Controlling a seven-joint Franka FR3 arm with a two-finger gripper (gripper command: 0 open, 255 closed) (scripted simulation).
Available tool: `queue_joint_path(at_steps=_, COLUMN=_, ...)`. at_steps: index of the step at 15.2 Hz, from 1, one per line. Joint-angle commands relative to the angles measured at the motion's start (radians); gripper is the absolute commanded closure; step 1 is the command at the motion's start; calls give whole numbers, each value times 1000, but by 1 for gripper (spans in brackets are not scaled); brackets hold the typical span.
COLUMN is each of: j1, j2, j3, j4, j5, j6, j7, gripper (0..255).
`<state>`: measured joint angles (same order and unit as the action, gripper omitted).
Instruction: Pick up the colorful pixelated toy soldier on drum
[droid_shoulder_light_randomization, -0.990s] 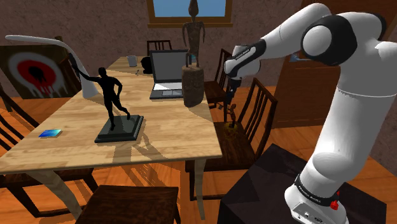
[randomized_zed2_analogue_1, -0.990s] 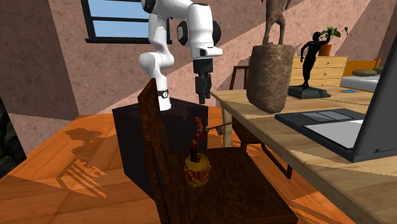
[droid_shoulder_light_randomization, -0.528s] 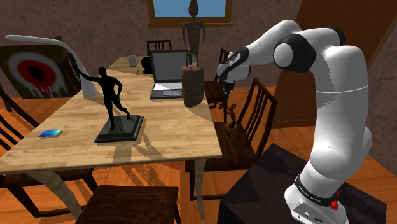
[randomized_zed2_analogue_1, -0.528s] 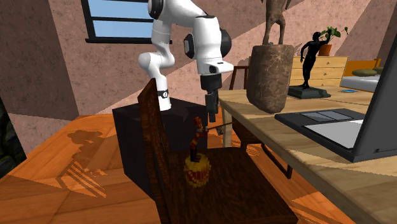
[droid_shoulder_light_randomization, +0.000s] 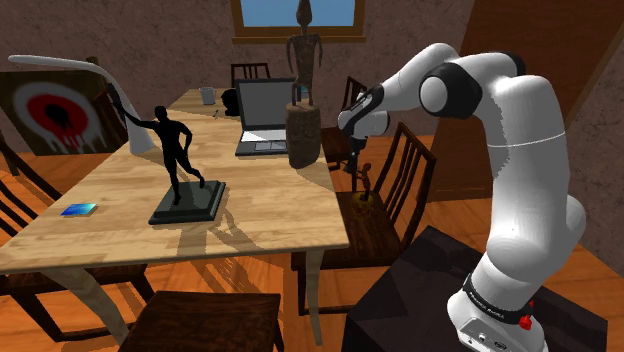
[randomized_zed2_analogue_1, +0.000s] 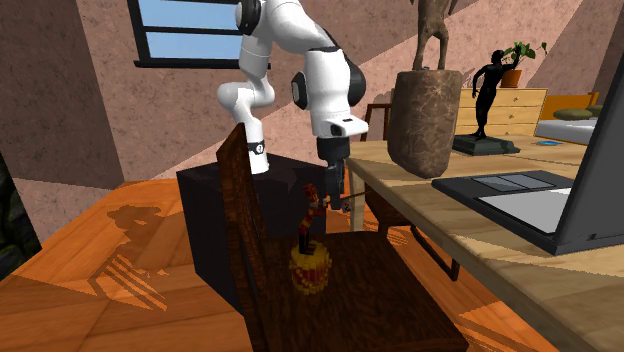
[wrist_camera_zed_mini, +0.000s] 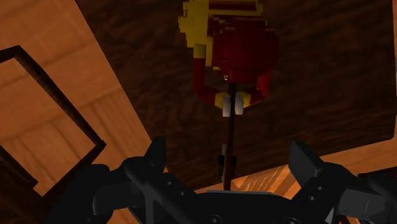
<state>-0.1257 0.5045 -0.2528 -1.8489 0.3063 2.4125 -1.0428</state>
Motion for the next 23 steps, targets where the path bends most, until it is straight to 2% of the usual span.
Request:
queue_joint_path(at_steps=1, j1=-1, j2=6, j3=2, j4=-1, j5=3, j6=7, j7=-2, gripper=0)
queue_joint_path(at_steps=2, j1=-1, j2=5, j3=2, j4=-2, j5=3, j6=8, j7=-3, gripper=255)
queue_joint_path(at_steps=11, j1=-1, j2=6, j3=2, j4=-1, j5=3, j6=7, j7=-2, gripper=255)
queue_joint_path(at_steps=23, j1=17, j2=-91, j3=-26, j4=26, j5=-45, j6=-112, j7=37, gripper=255)
